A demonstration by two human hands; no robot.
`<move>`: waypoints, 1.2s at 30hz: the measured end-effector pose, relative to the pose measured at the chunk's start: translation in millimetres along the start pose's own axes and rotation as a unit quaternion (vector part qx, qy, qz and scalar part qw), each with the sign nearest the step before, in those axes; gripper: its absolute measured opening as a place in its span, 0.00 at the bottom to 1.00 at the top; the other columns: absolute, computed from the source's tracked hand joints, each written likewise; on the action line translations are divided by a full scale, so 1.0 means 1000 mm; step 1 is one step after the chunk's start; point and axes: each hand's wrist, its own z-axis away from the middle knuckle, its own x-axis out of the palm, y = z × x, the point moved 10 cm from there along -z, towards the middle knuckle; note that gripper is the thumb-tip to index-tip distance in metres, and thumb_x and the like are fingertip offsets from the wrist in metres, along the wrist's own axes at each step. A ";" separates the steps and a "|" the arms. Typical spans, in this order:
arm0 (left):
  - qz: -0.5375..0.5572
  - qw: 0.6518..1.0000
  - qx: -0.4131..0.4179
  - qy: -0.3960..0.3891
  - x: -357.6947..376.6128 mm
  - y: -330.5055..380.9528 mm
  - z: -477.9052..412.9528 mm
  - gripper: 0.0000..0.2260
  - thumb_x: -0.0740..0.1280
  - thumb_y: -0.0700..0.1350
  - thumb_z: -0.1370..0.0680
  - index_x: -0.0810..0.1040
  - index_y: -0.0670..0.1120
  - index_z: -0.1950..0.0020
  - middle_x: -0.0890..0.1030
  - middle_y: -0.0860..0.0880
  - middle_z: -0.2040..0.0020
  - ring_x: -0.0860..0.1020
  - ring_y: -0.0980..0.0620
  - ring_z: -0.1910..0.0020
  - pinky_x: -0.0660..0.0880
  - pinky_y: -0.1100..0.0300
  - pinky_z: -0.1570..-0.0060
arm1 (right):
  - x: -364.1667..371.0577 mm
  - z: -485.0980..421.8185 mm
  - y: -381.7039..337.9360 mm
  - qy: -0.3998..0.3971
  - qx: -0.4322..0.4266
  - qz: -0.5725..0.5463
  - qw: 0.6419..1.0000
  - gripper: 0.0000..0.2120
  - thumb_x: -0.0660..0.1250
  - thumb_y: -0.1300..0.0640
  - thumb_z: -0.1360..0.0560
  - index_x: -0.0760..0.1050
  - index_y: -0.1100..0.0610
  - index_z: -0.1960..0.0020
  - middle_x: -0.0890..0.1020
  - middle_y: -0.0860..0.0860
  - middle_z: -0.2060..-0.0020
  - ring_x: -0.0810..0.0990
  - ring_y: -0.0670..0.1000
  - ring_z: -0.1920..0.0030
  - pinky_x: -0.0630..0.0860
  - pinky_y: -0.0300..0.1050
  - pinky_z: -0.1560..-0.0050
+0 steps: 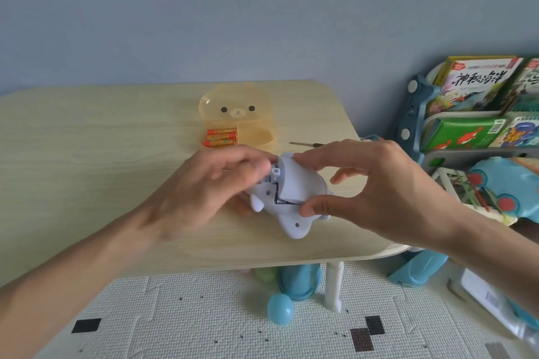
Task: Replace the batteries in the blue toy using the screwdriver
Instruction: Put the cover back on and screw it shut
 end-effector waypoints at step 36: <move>-0.021 0.999 0.024 0.017 0.008 -0.018 0.005 0.28 0.80 0.57 0.31 0.79 0.64 0.31 0.86 0.49 0.40 0.83 0.35 0.44 0.79 0.34 0.40 | -0.016 -0.035 0.092 0.105 0.087 0.135 0.981 0.16 0.74 0.49 0.23 0.84 0.54 0.37 0.85 0.50 0.39 0.78 0.53 0.40 0.71 0.45 0.37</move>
